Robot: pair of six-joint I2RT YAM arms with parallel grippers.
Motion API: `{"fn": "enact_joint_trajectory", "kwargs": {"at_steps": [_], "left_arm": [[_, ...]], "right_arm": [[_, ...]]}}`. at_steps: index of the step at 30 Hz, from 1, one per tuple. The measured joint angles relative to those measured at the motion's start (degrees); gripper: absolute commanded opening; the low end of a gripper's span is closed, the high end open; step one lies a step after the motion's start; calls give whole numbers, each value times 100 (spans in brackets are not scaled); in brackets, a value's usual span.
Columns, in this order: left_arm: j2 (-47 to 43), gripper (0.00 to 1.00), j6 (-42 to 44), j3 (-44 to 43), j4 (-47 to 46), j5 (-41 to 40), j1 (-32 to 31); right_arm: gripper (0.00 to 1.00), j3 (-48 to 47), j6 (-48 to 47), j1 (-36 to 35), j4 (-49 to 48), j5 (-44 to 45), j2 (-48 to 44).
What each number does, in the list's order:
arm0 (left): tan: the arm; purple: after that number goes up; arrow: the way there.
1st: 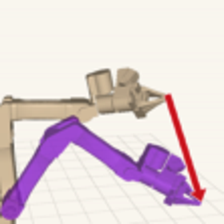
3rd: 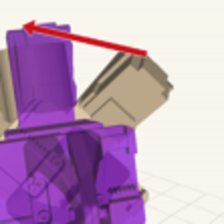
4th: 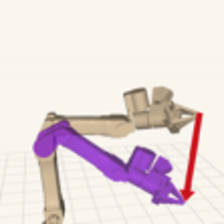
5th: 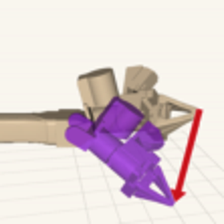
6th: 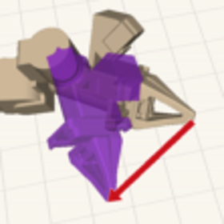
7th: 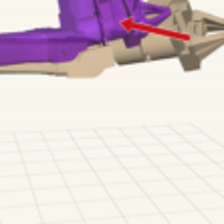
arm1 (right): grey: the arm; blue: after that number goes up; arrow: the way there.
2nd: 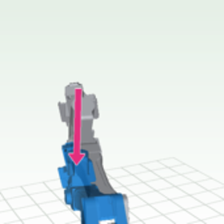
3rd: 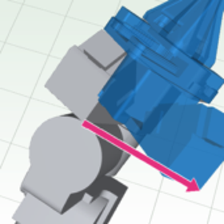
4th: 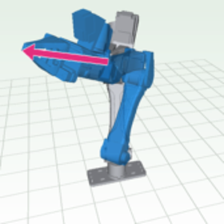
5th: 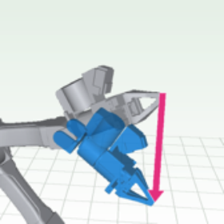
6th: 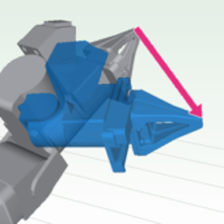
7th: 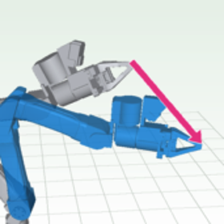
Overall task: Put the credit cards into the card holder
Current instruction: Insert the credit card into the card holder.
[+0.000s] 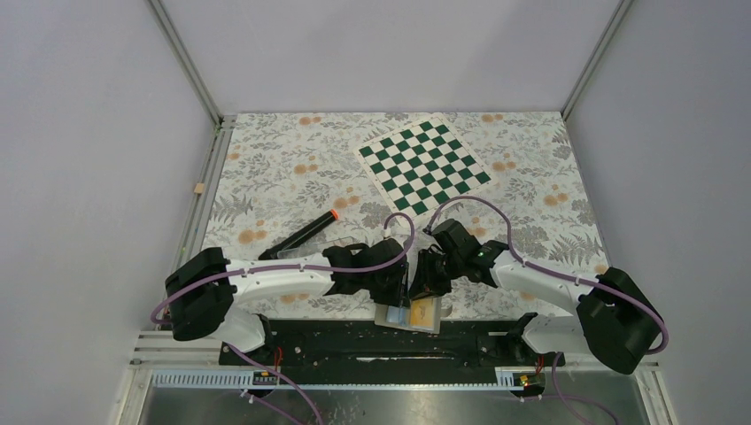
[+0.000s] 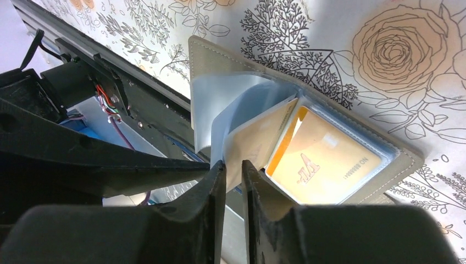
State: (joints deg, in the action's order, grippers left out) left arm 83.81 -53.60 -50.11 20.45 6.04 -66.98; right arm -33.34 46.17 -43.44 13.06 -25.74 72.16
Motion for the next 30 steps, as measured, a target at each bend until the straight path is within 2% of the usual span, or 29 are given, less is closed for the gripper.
{"fn": "enact_joint_trajectory", "kwargs": {"at_steps": [6, 10, 12, 16, 21, 25, 30], "left_arm": [[-9, 29, 0, 0, 37, -28, -2], [-9, 29, -2, 0, 251, -146, -2], [-9, 29, 0, 0, 391, -214, -2], [35, 29, 2, -48, 706, -378, -2], [247, 32, 4, -227, 1093, -654, -2], [258, 41, -2, -323, 1390, -909, -2], [140, 47, -20, -352, 1644, -1191, -2]], "right_arm": [[13, -2, -28, 0, 63, 11, -22], [15, -22, -72, 0, 195, 57, -76], [20, -44, -118, 0, 310, 116, -111], [40, -87, -232, 0, 643, 297, -184], [59, -120, -387, 0, 1062, 643, -234], [68, -120, -476, 0, 1370, 933, -254], [72, -155, -612, 0, 1751, 1314, -264]]}}
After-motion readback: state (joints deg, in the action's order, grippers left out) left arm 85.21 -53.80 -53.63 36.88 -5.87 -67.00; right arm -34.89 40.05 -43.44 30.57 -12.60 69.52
